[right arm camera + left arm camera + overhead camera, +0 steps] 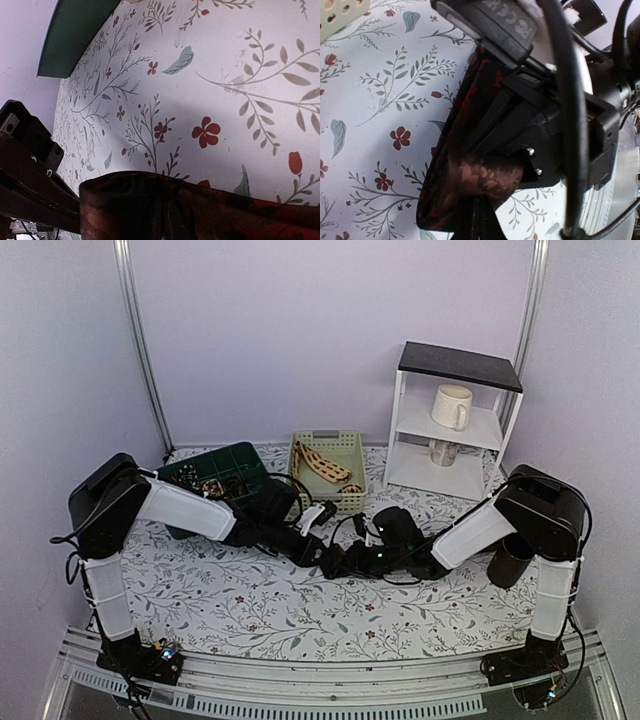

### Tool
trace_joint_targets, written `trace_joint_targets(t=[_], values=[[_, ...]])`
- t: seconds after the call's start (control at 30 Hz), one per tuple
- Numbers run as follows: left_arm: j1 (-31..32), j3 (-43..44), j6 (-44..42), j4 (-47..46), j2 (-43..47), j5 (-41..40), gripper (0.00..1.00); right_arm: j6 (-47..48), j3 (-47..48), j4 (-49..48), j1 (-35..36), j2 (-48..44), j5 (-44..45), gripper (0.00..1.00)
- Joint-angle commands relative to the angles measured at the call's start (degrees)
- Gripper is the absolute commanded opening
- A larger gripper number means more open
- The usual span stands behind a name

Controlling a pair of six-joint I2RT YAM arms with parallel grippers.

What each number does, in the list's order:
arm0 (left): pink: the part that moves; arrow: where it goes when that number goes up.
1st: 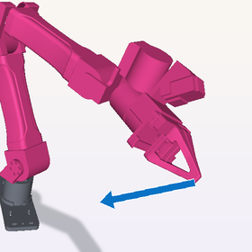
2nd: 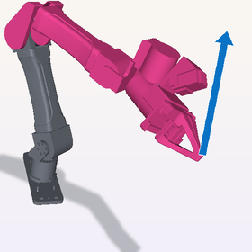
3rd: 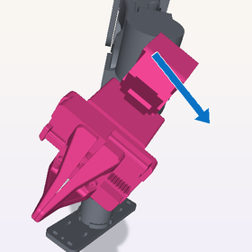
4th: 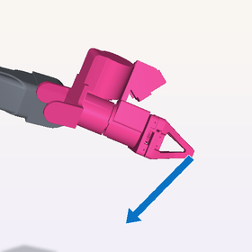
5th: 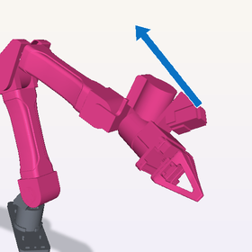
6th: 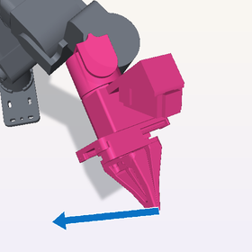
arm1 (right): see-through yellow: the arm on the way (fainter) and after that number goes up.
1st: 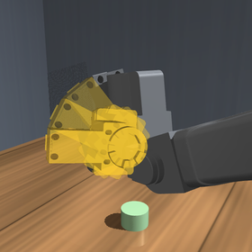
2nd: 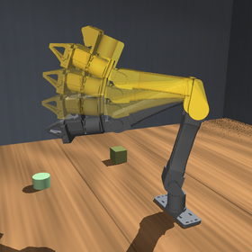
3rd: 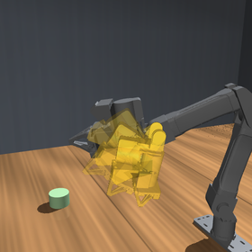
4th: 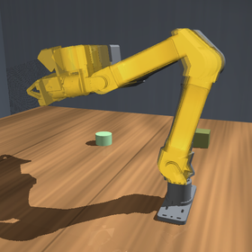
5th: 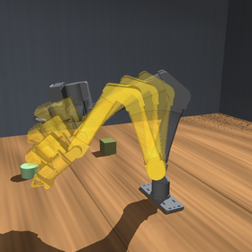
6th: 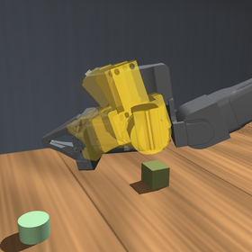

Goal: Roll the ties
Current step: Roll the tie at the center of the board.

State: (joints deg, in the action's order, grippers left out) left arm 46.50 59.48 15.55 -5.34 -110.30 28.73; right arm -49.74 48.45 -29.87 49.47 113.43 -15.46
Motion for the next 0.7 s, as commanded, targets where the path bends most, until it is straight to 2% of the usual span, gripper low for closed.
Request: trace_joint_targets(t=[0.0, 0.17, 0.43, 0.47, 0.53, 0.67], values=[[1.1, 1.15, -1.47, 2.22, -1.61, -2.75, 0.0, 2.27, 0.19, 9.13, 0.28, -2.83, 4.58, 0.06], [1.46, 2.54, -2.05, 3.96, -1.85, -3.34, 0.0, 2.18, -0.03, 11.51, 0.62, -4.79, 5.82, 0.0], [1.53, 4.14, -1.9, 5.23, -4.66, -3.48, 0.0, 3.2, -0.64, 12.67, 0.82, -6.74, 6.58, 0.0], [1.5, 4.21, -1.87, 5.3, -4.66, -3.41, 0.0, 3.93, 0.29, 15.06, 0.51, -7.25, 5.43, 0.01], [1.42, 4.02, -1.67, 4.99, -4.5, -2.86, 0.0, 4.76, 2.14, 19.86, -0.89, -8.91, 4.22, 0.1], [1.45, 4.06, -1.66, 5.12, -4.47, -2.63, 0.0, 4.36, 1.67, 23.12, -1.89, -11.7, 3.83, 0.12]])
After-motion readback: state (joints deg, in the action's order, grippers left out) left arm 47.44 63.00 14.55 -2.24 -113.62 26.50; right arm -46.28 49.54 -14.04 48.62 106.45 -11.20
